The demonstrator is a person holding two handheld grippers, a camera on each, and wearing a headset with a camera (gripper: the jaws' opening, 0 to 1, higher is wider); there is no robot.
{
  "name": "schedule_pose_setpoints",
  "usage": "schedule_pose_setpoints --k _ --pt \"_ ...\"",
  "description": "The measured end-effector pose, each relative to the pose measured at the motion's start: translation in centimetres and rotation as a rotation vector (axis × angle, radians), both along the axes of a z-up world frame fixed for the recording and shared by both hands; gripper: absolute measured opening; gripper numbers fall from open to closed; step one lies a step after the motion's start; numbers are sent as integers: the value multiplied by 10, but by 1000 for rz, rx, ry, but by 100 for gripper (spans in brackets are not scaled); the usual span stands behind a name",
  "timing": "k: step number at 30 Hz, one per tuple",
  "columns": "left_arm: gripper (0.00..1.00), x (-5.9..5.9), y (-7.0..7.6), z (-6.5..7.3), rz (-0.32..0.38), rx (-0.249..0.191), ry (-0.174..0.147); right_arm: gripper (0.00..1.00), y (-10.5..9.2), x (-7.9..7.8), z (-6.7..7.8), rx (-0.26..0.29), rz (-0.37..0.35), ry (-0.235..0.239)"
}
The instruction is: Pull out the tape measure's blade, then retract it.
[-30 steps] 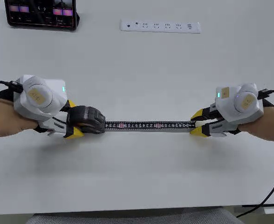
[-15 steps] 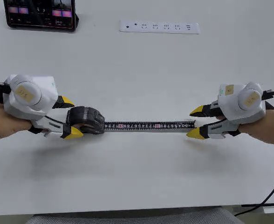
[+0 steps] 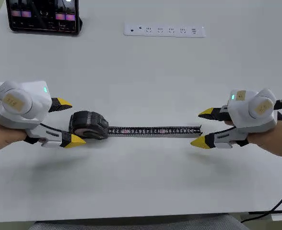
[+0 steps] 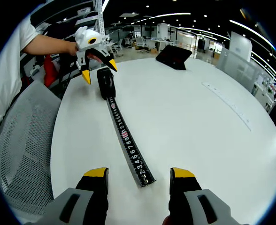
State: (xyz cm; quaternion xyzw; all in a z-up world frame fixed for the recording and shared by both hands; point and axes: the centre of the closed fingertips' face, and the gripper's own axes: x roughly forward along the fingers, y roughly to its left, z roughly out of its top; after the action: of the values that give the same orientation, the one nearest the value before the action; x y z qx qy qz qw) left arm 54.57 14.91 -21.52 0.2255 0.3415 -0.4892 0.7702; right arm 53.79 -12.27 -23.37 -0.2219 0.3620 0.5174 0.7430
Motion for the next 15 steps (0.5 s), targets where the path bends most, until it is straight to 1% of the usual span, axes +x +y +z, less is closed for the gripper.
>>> schedule_pose_setpoints --k 3,5,6,9,11,13,14,15 --pt "64 0 0 4 18 -19 -10 52 0 0 4 9 -18 -9" --pt "65 -1 1 7 31 -43 -16 53 -1 0 6 12 -29 -19" --pt "66 -1 1 9 38 -52 -24 53 -1 -1 7 17 -36 -19" --pt "68 -3 2 13 54 -72 -33 54 -1 -1 11 29 -56 -29" --pt "69 -5 3 16 68 -88 -45 54 -2 -2 12 33 -69 -40" --pt "70 -6 4 18 81 -96 -53 57 -2 -1 14 34 -88 -55" --pt "70 -6 6 19 91 -97 -64 59 -1 0 15 44 -103 -60" --pt "71 -7 6 20 97 -103 -68 60 0 0 17 52 -110 -62"
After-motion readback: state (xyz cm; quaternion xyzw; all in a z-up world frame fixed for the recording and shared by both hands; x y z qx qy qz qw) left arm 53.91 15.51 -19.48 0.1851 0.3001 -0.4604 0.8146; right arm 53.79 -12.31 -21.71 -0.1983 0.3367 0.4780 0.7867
